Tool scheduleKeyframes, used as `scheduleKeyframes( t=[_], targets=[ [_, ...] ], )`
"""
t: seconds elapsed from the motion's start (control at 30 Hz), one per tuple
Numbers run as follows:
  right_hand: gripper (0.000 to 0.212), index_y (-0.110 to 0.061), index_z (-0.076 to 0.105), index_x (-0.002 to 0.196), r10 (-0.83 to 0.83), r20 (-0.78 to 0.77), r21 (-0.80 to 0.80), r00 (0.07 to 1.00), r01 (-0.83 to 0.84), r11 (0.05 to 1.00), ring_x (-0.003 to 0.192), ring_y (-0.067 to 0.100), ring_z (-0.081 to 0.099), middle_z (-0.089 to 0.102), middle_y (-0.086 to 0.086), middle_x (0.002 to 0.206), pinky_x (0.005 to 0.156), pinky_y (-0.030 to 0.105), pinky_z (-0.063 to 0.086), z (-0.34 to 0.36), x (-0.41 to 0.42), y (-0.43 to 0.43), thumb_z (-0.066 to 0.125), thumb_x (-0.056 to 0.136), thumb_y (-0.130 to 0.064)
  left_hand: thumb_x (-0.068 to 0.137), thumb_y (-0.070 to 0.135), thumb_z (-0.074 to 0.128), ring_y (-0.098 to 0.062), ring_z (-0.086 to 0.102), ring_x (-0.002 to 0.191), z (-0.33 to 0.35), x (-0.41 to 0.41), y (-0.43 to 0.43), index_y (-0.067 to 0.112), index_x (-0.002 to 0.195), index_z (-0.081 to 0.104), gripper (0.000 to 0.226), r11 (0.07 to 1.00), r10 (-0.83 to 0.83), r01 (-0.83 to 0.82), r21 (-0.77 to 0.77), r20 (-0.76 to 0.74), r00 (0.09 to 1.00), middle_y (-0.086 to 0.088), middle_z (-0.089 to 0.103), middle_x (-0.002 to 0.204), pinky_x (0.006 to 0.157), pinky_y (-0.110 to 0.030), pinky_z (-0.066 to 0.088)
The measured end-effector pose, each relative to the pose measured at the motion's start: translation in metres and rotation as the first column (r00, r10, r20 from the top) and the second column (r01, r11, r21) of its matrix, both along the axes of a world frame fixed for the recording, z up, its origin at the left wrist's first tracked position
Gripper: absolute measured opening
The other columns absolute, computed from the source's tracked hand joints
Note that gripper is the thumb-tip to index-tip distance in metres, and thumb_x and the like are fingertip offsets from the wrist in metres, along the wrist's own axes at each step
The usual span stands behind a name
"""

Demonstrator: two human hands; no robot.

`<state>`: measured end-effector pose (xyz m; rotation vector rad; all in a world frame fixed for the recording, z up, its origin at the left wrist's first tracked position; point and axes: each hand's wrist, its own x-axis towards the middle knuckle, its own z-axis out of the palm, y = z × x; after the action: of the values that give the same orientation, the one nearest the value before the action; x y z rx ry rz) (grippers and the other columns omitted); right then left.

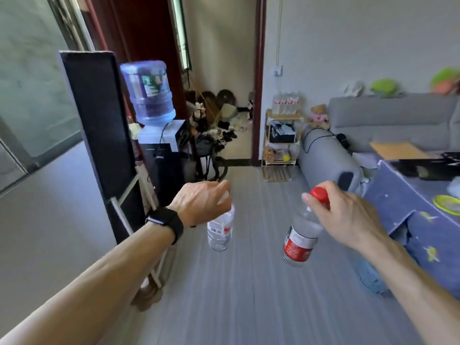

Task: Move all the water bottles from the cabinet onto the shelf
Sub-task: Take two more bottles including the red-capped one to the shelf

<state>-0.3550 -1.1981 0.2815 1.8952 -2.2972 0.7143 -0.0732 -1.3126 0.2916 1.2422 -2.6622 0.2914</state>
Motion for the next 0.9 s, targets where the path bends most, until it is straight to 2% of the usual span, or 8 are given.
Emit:
scheduleKeyframes(
  t=[0.17, 0.27, 0.43, 0.53, 0.63, 0.77, 0.9],
  targets=[
    [0.041, -0.024, 0.047, 0.099, -0.040, 0.014, 0.008, 0.999, 0.040, 0.999, 0.101, 0.035, 0.062, 0.070, 0.009, 0.103, 0.070, 0.039, 0.045, 0.012, -0.061, -0.094, 0.041, 0.092, -0.063, 0.093, 0.038, 0.042, -0.016, 0.049, 0.079, 0.003, -0.064, -0.101, 0.026, 0.100, 0.048, 0.015, 0.997, 0.023, -0.029, -0.072, -0.085, 0.996, 0.007, 0.061, 0.080, 0.055, -0.030, 0.039],
    [0.039, -0.026, 0.044, 0.095, -0.025, 0.001, 0.014, 1.000, 0.025, 1.000, 0.099, 0.034, 0.063, 0.071, 0.007, 0.099, 0.070, 0.039, 0.047, 0.015, -0.102, -0.151, 0.040, 0.092, -0.064, 0.094, 0.041, 0.041, -0.017, 0.055, 0.082, 0.004, -0.109, -0.158, 0.026, 0.100, 0.049, 0.018, 0.994, -0.001, -0.003, -0.106, -0.040, 0.999, 0.004, 0.063, 0.082, 0.056, -0.032, 0.048],
    [0.042, -0.030, 0.036, 0.093, 0.008, -0.007, 0.015, 1.000, -0.008, 1.000, 0.096, 0.036, 0.063, 0.071, 0.009, 0.099, 0.069, 0.040, 0.048, 0.018, -0.163, -0.248, 0.030, 0.087, -0.071, 0.095, 0.042, 0.040, -0.017, 0.057, 0.086, 0.012, -0.170, -0.242, 0.026, 0.104, 0.050, 0.021, 0.996, -0.010, 0.012, -0.087, 0.015, 1.000, 0.004, 0.062, 0.084, 0.062, -0.034, 0.052],
    [0.042, -0.028, 0.043, 0.099, 0.019, 0.019, 0.008, 1.000, -0.020, 1.000, 0.095, 0.036, 0.063, 0.070, 0.008, 0.100, 0.071, 0.039, 0.048, 0.019, -0.190, -0.301, 0.033, 0.090, -0.068, 0.096, 0.043, 0.038, -0.017, 0.057, 0.085, 0.015, -0.193, -0.294, 0.028, 0.105, 0.051, 0.022, 0.998, 0.013, -0.013, -0.054, -0.001, 1.000, 0.005, 0.064, 0.085, 0.062, -0.034, 0.052],
    [0.037, -0.031, 0.040, 0.095, 0.032, 0.043, 0.026, 0.999, -0.033, 0.999, 0.092, 0.035, 0.062, 0.069, 0.007, 0.097, 0.072, 0.040, 0.049, 0.014, -0.212, -0.355, 0.035, 0.090, -0.067, 0.096, 0.043, 0.038, -0.019, 0.056, 0.079, 0.014, -0.220, -0.347, 0.025, 0.102, 0.051, 0.023, 0.999, 0.054, -0.054, 0.000, -0.008, 0.999, 0.006, 0.061, 0.083, 0.060, -0.033, 0.048],
    [0.036, -0.029, 0.044, 0.097, 0.023, 0.035, 0.076, 0.999, -0.026, 0.997, 0.093, 0.034, 0.061, 0.069, 0.005, 0.097, 0.070, 0.038, 0.046, 0.005, -0.237, -0.432, 0.036, 0.093, -0.064, 0.095, 0.043, 0.038, -0.025, 0.060, 0.077, 0.002, -0.257, -0.422, 0.020, 0.096, 0.047, 0.025, 0.999, 0.041, -0.042, 0.014, 0.062, 0.997, 0.002, 0.061, 0.082, 0.056, -0.031, 0.039],
    [0.034, -0.028, 0.044, 0.099, 0.001, 0.026, 0.140, 1.000, -0.005, 0.990, 0.093, 0.032, 0.061, 0.069, 0.002, 0.098, 0.070, 0.036, 0.045, -0.006, -0.261, -0.512, 0.037, 0.095, -0.061, 0.093, 0.044, 0.039, -0.027, 0.053, 0.069, -0.008, -0.293, -0.513, 0.018, 0.092, 0.043, 0.026, 0.995, 0.030, -0.042, 0.085, 0.143, 0.989, 0.002, 0.051, 0.071, 0.056, -0.033, 0.035]
  ],
)
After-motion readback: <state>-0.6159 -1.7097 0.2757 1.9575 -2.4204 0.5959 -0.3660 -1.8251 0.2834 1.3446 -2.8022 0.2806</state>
